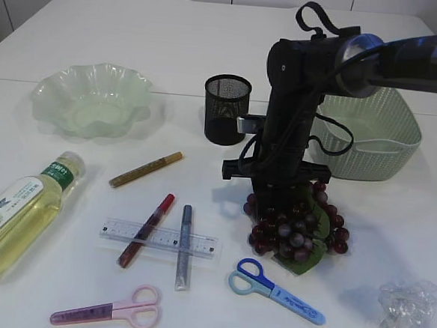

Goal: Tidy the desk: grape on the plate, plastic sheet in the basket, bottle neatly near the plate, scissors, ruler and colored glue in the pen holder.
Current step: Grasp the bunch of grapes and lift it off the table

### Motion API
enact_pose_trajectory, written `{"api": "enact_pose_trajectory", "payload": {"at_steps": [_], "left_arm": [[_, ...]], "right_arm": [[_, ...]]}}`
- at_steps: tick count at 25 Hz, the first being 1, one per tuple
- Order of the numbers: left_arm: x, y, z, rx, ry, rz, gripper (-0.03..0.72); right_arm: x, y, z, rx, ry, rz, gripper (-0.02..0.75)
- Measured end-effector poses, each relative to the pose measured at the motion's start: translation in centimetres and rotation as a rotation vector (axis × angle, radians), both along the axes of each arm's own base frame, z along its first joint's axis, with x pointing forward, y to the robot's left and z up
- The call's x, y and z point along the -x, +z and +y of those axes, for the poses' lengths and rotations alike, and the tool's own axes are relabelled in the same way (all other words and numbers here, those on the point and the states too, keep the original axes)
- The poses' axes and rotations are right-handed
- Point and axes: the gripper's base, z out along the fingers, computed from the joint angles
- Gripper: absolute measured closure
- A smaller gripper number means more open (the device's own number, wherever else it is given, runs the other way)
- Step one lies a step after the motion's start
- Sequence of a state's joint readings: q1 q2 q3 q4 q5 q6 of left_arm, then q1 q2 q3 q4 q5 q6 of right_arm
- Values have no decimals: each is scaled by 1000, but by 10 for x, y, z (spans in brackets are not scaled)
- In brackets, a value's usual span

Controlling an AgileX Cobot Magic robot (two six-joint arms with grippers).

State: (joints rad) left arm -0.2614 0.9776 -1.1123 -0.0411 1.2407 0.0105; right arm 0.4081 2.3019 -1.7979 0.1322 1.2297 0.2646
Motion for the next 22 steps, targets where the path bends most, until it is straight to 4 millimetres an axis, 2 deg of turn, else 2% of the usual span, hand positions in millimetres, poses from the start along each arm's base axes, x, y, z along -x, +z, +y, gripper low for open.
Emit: {"api": "enact_pose_trajectory", "payload": {"at_steps": [6, 11, 17, 22], "left_arm": [[0, 0, 0, 0, 0, 0, 193], [0, 0, 0, 0, 0, 0, 193], [0, 0, 0, 2, 0, 0, 193], [0, 0, 0, 5, -1, 1, 193]], "right_arm": [[-2, 3, 1, -6, 1, -4, 585], [-6, 14, 3, -25, 0, -47, 597], [-3, 44, 3, -67, -5, -106, 603], [7, 77, 13, -102, 22, -169, 605]]}}
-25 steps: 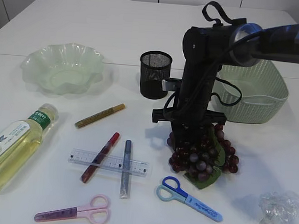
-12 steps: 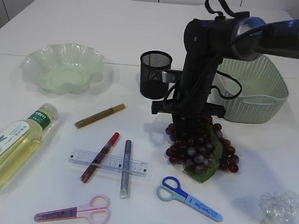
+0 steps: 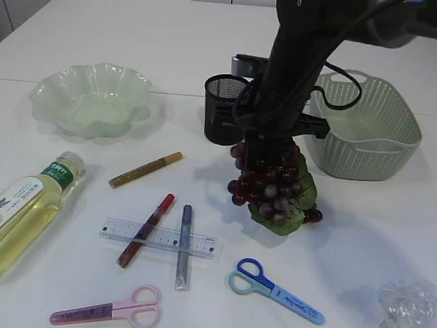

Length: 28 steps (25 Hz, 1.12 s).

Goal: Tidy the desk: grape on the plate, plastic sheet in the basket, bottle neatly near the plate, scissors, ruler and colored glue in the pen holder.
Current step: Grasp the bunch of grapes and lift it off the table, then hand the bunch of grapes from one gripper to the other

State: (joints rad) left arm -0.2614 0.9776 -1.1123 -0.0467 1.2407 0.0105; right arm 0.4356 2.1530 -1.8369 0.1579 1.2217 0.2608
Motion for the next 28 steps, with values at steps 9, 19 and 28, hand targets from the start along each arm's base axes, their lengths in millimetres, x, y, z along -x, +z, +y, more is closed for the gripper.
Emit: {"api": "enact_pose_trajectory", "payload": {"at_steps": [9, 19, 28], "left_arm": [[0, 0, 0, 0, 0, 0, 193], [-11, 1, -3, 7, -13, -66, 195], [-48, -6, -12, 2, -49, -173, 195]], "right_arm": [[19, 37, 16, -68, 37, -55, 605], [40, 95, 8, -152, 53, -154, 605], [63, 140, 4, -262, 127, -226, 606]]}}
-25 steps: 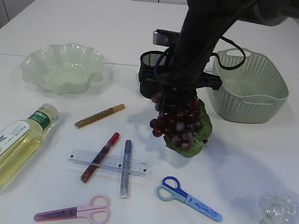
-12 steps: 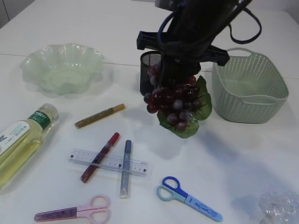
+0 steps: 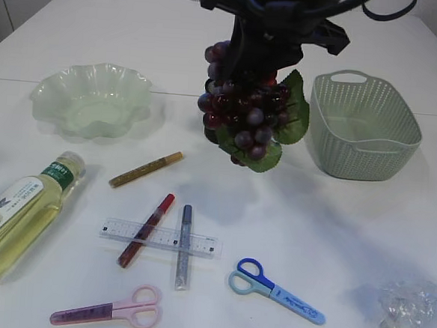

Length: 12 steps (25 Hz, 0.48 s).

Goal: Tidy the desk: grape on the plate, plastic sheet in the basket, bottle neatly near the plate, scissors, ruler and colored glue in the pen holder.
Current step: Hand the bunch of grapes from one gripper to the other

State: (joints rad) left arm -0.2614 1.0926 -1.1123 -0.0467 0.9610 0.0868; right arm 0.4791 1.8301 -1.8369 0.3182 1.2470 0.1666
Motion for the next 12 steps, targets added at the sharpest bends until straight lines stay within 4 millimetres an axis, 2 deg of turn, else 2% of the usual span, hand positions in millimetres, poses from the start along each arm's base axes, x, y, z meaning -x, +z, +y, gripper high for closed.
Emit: {"api": "enact_pose_trajectory", "payload": {"at_steps": [5, 12], "left_arm": [[-26, -17, -7, -19, -12, 22, 197], [-66, -59, -19, -31, -19, 132, 197]], "right_arm": [[11, 14, 5, -96, 55, 3, 606], [30, 42, 8, -248, 106, 0, 606]]}}
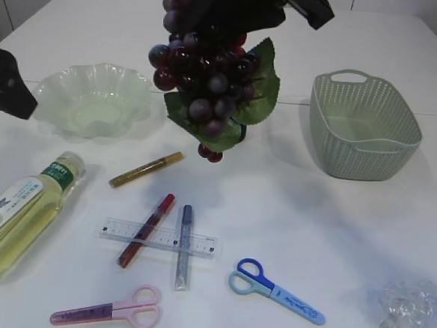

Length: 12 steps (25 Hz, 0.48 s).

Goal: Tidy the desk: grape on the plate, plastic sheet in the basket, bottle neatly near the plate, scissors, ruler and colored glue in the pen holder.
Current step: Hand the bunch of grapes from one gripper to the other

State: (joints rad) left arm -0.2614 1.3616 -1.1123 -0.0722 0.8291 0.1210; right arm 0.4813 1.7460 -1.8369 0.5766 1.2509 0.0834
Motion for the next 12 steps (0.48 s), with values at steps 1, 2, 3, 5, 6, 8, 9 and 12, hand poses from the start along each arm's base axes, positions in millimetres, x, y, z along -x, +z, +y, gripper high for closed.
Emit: {"api": "enact_pose_trajectory", "payload": {"at_steps": [1, 2, 3, 5, 6, 8, 9, 12], "left_arm": [[-4, -5, -2, 7, -6, 16, 197], [-8, -12, -4, 10, -15, 37, 197], [-12, -18, -7, 23, -21, 56, 197], [-17, -26, -12, 51, -37, 79, 197], [-19, -28, -14, 62, -47, 82, 197], [-21, -30, -18, 92, -70, 81, 197], [-21, -30, -19, 100, -86, 75, 197], [-22, -28, -23, 125, -137, 45, 197]], "right_arm": [[2, 3, 1, -21, 6, 3, 606], [5, 7, 1, -43, 11, 4, 606], [8, 11, 1, -62, 15, 6, 606], [11, 16, 2, -102, 26, 19, 606], [13, 18, 3, -124, 30, 26, 606], [15, 20, 6, -165, 40, 49, 606], [16, 22, 7, -187, 44, 61, 606], [19, 26, 10, -251, 59, 94, 606]]}}
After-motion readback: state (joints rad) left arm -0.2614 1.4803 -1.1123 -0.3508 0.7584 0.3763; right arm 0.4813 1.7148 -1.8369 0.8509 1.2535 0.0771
